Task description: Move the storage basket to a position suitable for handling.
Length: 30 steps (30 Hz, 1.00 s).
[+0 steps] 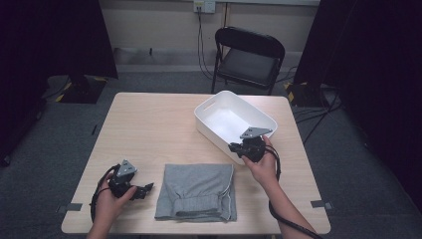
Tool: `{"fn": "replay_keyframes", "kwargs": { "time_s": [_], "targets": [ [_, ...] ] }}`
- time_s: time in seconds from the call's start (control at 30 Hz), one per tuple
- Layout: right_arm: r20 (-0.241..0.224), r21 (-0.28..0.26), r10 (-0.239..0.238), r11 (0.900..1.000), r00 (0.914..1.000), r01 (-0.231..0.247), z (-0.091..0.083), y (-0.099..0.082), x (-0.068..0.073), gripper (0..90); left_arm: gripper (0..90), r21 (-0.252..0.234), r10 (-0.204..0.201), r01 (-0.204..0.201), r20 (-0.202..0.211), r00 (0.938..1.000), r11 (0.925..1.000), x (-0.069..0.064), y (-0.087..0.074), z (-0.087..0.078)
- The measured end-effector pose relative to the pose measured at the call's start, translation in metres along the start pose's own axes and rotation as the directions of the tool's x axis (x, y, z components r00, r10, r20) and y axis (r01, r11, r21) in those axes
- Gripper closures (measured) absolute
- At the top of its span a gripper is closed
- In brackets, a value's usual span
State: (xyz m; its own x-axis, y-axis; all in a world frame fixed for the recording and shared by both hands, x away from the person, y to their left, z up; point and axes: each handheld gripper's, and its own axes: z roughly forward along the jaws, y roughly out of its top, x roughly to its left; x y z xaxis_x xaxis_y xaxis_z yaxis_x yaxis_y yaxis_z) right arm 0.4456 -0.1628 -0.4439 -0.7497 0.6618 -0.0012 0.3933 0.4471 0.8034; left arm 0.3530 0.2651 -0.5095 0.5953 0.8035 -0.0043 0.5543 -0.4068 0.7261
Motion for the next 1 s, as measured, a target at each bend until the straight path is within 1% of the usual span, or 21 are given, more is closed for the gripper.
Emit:
{"fn": "replay_keyframes", "kwargs": {
  "time_s": [0.07, 0.1, 0.2, 0.27, 0.3, 0.33, 0.37, 0.4, 0.43, 0.47, 0.5, 0.57, 0.63, 0.67, 0.7, 0.73, 0.77, 0.87, 0.9, 1.0],
  "targets": [
    [-0.001, -0.003, 0.007, 1.0000, 1.0000, -0.007, 0.000, 0.000, 0.000, 85.6, 8.3, 0.000, 0.000, 0.000, 0.000, 1.0000, 1.0000, 0.000, 0.000, 0.000],
    [-0.002, 0.001, -0.004, 1.0000, 1.0000, 0.004, 0.000, 0.000, 0.000, 85.8, 8.3, 0.000, 0.000, 0.000, 0.000, 1.0000, 1.0000, 0.000, 0.000, 0.000],
    [-0.002, 0.004, -0.001, 1.0000, 1.0000, 0.001, 0.000, 0.000, 0.000, 85.7, 8.3, 0.000, 0.000, 0.000, 0.000, 1.0000, 1.0000, 0.000, 0.000, 0.000],
    [-0.005, 0.003, 0.008, 1.0000, 1.0000, -0.008, 0.000, 0.000, -0.001, 85.1, 8.3, 0.000, 0.000, 0.000, 0.000, 1.0000, 1.0000, 0.000, 0.000, 0.000],
    [-0.009, 0.008, 0.012, 0.9999, 0.9999, -0.012, 0.000, 0.000, -0.001, 83.7, 8.3, 0.000, 0.000, 0.000, 0.000, 1.0000, 1.0000, 0.000, 0.000, 0.000],
    [-0.006, 0.018, 0.013, 0.9998, 0.9999, -0.013, 0.000, 0.000, -0.001, 79.7, 8.2, 0.000, 0.000, 0.000, 0.000, 1.0000, 1.0000, 0.000, 0.000, 0.000],
    [-0.004, 0.017, 0.022, 0.9996, 0.9998, -0.022, 0.000, -0.001, -0.001, 75.3, 8.3, 0.000, 0.000, 0.000, 0.000, 1.0000, 1.0000, 0.000, 0.000, 0.000],
    [0.000, 0.016, 0.028, 0.9995, 0.9996, -0.028, -0.001, -0.001, -0.001, 74.4, 8.3, 0.000, 0.000, 0.000, 0.000, 1.0000, 1.0000, 0.000, 0.000, 0.000],
    [0.006, 0.011, 0.028, 0.9995, 0.9996, -0.028, -0.002, 0.000, -0.001, 71.0, 8.3, 0.000, 0.000, 0.000, 0.000, 1.0000, 1.0000, 0.000, 0.000, 0.000],
    [0.009, 0.005, 0.039, 0.9992, 0.9992, -0.039, -0.004, 0.001, -0.002, 66.5, 8.3, 0.000, 0.000, 0.000, 0.000, 1.0000, 1.0000, 0.000, 0.000, 0.000],
    [0.017, 0.001, 0.055, 0.9985, 0.9984, -0.055, -0.006, 0.002, -0.003, 64.0, 8.3, 0.000, 0.000, 0.000, 0.000, 1.0000, 1.0000, 0.000, 0.000, 0.000],
    [0.039, -0.002, 0.065, 0.9979, 0.9971, -0.065, -0.011, 0.004, -0.007, 58.5, 8.3, 0.000, 0.000, 0.000, 0.000, 1.0000, 1.0000, 0.000, 0.000, 0.000],
    [0.042, -0.006, 0.080, 0.9968, 0.9959, -0.080, -0.017, 0.006, -0.010, 53.0, 8.3, 0.000, 0.000, 0.000, 0.000, 1.0000, 1.0000, 0.000, 0.000, 0.000],
    [0.042, -0.006, 0.080, 0.9968, 0.9959, -0.080, -0.017, 0.006, -0.010, 53.0, 8.3, 0.000, 0.000, 0.000, 0.000, 1.0000, 1.0000, 0.000, 0.000, 0.000],
    [0.046, -0.013, 0.091, 0.9958, 0.9948, -0.091, -0.022, 0.009, -0.012, 50.6, 8.3, 0.000, 0.000, 0.000, 0.000, 1.0000, 1.0000, 0.000, 0.000, 0.000],
    [0.050, -0.015, 0.094, 0.9955, 0.9944, -0.093, -0.025, 0.009, -0.012, 51.0, 8.3, 0.000, 0.000, 0.000, -0.001, 1.0000, 1.0000, 0.000, 0.000, 0.000],
    [0.070, -0.009, 0.079, 0.9969, 0.9944, -0.078, -0.027, 0.010, -0.013, 50.2, 8.3, 0.000, 0.000, 0.000, -0.001, 1.0000, 1.0000, 0.000, 0.000, 0.000],
    [0.083, -0.010, 0.084, 0.9965, 0.9930, -0.083, -0.031, 0.010, -0.016, 49.1, 8.3, 0.000, 0.000, 0.000, -0.001, 1.0000, 1.0000, 0.000, 0.000, 0.000],
    [0.121, 0.001, 0.079, 0.9968, 0.9896, -0.080, -0.034, 0.009, -0.019, 44.9, 8.2, 0.000, 0.000, 0.000, -0.002, 1.0000, 1.0000, 0.000, 0.000, 0.000],
    [0.148, 0.004, 0.107, 0.9941, 0.9832, -0.109, -0.038, 0.004, -0.025, 41.2, 8.3, 0.000, 0.000, 0.000, -0.002, 1.0000, 1.0000, 0.000, 0.000, 0.000]
  ]
}}
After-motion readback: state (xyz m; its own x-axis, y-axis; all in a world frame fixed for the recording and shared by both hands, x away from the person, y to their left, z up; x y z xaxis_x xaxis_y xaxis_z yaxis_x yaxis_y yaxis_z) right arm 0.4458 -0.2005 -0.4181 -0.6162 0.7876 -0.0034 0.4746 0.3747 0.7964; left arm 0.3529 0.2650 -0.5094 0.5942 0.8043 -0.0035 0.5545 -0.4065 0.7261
